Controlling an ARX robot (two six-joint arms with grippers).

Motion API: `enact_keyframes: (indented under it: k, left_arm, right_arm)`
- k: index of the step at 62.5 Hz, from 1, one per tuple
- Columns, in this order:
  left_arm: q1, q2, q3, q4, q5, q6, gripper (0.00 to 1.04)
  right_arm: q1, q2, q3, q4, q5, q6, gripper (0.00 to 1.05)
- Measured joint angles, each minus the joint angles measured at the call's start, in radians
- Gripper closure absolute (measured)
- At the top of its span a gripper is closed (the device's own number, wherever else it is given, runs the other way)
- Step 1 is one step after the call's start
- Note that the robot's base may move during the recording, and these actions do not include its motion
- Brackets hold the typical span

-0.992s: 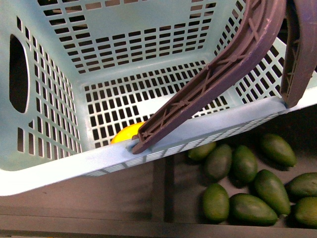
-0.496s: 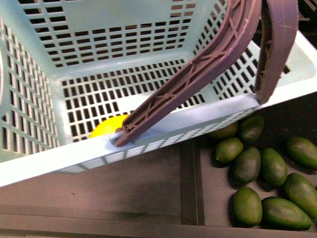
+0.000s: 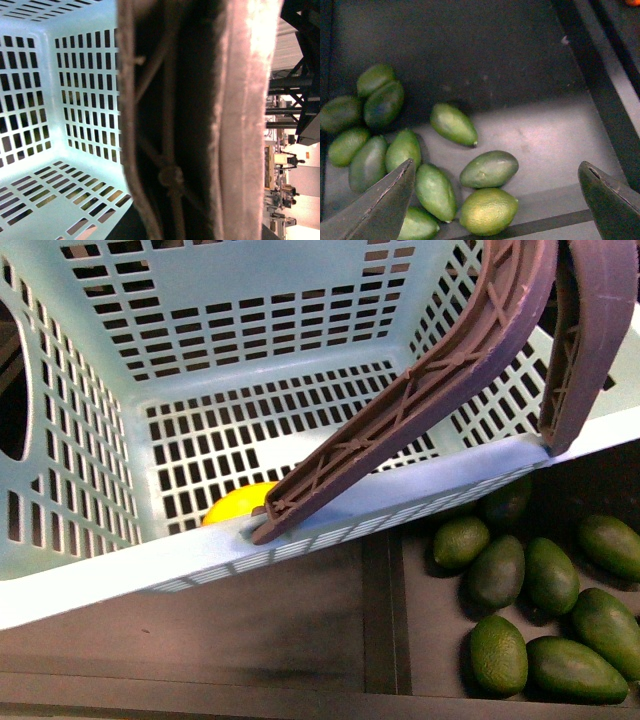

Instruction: Pick mango and avocado into basket

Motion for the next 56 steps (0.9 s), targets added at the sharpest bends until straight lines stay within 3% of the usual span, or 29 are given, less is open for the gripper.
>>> enact_keyframes:
  k: [11,19,56]
  left_arm:
    - [-0.002,0.0,0.0,0.0,0.013,-0.005,0.91]
    - [-0.002,0.0,0.0,0.0,0.013,-0.005,0.91]
    - [-0.002,0.0,0.0,0.0,0.009,-0.005,0.91]
  right_arm:
    - [-0.016,0.315,0.15,-0.003,-0.012,-0.244,0.09]
    - [0.014,0.478,0.264,-0.047,-0.006,-0.326,0.09]
    - [0.248,0.911,0.735,-0.232,0.005,-0.393,0.09]
